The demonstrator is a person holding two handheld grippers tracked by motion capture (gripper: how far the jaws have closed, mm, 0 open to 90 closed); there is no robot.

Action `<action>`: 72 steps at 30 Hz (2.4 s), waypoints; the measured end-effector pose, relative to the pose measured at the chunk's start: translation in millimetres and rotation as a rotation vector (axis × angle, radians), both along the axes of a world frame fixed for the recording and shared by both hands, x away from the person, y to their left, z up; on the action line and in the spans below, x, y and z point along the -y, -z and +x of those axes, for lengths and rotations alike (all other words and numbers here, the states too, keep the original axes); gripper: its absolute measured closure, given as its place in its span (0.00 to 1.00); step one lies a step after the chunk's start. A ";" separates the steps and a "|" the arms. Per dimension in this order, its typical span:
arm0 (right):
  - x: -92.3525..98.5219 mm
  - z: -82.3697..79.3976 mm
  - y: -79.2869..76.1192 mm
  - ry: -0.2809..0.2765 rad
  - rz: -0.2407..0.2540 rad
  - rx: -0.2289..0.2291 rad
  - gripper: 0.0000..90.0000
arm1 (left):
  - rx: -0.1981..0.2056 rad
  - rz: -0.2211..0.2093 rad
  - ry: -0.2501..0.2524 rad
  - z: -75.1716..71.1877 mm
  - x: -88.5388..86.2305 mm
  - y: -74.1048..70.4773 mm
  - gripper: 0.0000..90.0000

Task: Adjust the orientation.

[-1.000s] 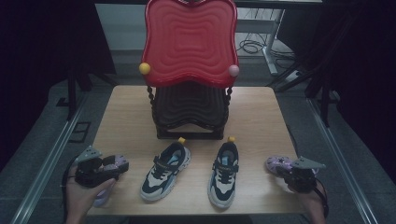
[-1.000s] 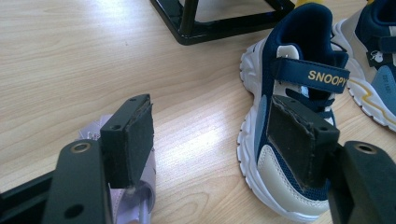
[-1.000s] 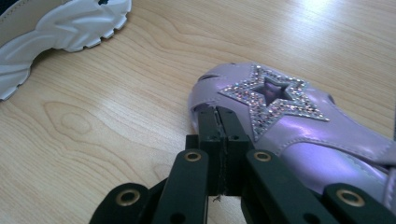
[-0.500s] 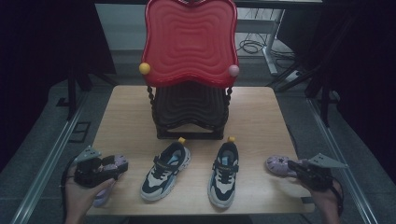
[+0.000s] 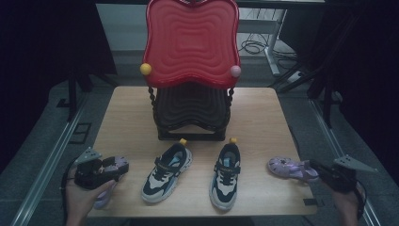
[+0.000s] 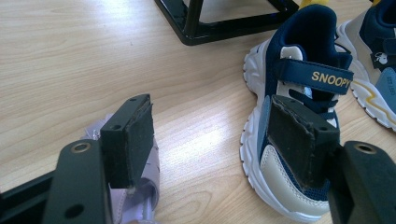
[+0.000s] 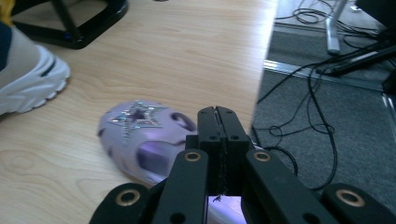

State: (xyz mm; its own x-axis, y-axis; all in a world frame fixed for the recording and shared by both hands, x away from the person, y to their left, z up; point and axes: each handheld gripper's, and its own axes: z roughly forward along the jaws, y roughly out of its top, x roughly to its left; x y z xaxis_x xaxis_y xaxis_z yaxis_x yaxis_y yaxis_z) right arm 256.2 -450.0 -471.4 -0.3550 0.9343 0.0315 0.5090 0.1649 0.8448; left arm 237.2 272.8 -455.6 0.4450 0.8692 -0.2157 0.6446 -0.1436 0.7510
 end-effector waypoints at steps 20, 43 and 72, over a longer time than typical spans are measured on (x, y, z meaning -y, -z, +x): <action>45.6 8.0 25.2 0.124 0.078 -0.017 0.99 | 0.001 0.008 0.003 -0.9 0.3 0.4 0.35; 35.9 -7.8 29.6 0.097 0.091 -0.104 0.99 | -0.006 0.011 0.010 -0.5 2.1 2.2 0.35; 23.8 -32.9 29.2 -0.001 0.123 -0.141 0.99 | -0.006 0.003 0.001 -0.7 -3.1 2.7 0.35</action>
State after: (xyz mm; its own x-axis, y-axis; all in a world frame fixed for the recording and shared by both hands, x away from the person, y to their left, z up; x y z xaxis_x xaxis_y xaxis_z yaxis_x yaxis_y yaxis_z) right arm 223.3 -473.7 -500.6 -0.3399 0.9200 0.1952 0.6240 0.0653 0.7787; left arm 236.6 276.0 -458.4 0.4442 0.8695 -0.2158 0.6492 -0.1464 0.7464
